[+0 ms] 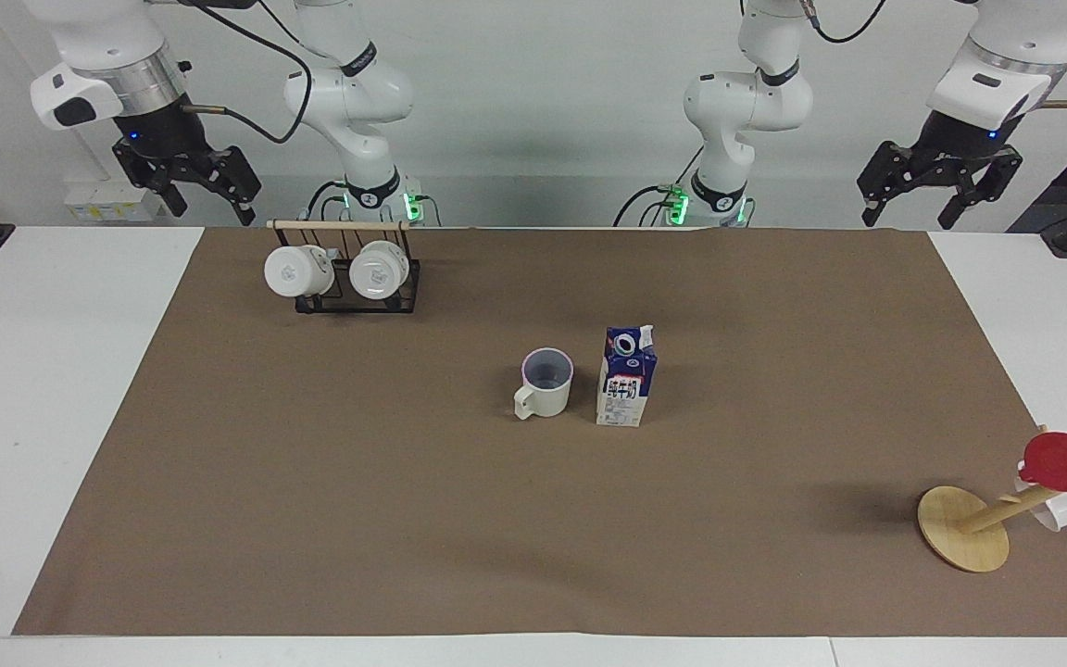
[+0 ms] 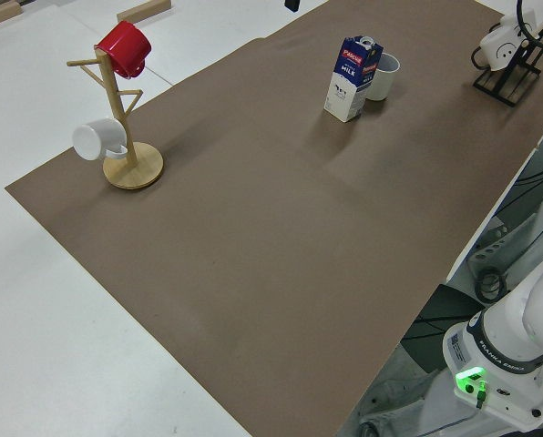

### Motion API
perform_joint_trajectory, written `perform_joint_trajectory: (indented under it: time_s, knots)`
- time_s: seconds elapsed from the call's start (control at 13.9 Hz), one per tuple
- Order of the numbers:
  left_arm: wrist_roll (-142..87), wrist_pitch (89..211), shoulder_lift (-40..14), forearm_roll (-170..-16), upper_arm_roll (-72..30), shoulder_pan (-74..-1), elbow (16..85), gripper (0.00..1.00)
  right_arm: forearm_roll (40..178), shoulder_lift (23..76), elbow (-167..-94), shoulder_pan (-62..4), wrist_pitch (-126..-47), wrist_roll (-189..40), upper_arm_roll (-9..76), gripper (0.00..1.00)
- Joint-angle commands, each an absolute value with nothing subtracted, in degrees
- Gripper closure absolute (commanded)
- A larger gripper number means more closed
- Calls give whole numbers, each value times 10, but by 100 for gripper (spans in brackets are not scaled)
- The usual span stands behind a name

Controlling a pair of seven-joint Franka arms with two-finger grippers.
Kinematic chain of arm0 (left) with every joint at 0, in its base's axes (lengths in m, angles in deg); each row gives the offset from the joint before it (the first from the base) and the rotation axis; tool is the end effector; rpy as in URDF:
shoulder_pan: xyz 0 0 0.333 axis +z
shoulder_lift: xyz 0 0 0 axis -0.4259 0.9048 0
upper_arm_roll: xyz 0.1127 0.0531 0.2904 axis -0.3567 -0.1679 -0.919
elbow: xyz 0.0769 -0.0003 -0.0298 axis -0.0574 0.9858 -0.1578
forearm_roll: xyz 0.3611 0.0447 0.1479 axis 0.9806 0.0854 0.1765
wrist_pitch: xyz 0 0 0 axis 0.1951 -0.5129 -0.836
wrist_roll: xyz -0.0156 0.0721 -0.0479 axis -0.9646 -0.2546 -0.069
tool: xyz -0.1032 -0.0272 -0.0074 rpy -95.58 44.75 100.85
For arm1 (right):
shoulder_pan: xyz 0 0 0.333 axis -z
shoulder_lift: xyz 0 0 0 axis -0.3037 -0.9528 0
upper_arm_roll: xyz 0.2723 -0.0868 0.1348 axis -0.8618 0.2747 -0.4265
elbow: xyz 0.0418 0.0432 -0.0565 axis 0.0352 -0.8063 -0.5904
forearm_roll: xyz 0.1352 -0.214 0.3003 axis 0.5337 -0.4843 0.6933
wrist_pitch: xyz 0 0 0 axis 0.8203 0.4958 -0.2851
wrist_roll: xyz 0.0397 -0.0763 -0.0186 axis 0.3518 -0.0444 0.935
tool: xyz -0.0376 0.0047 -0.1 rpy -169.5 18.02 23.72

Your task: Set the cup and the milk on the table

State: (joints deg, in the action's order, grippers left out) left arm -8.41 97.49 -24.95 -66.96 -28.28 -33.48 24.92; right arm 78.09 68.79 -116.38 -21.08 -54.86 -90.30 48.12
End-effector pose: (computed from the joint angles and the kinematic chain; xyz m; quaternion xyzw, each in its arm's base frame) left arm 0.5356 -0.0319 0.6903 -0.9974 0.0605 -0.0394 0.0022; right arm 0.5236 -0.0396 0.6634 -0.9949 0.1003 -0.0064 0.0028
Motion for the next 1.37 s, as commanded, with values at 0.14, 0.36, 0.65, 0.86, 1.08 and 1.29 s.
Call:
perform_joint_trajectory:
  time_s: [0.14,0.36,0.65,0.86,1.08,1.29]
  knots:
    - [-81,961,-253,-677,-278,-325,247,0,784,703,-1183,-209,-559,-893,480,0]
    - [-81,961,-254,-677,-278,-321,249,0,784,703,-1183,-209,-559,-892,480,0]
    - [-79,969,-255,-677,-278,-320,253,0,784,703,-1183,-209,-559,-891,480,0]
    - [-77,961,-246,-677,-278,-320,247,0,784,703,-1183,-209,-558,-891,480,0]
    - [-78,960,-236,-679,-278,-320,238,0,784,703,-1184,-209,-558,-891,480,0]
    - [-76,963,-238,-680,-279,-320,238,0,784,703,-1184,-209,-558,-891,480,0]
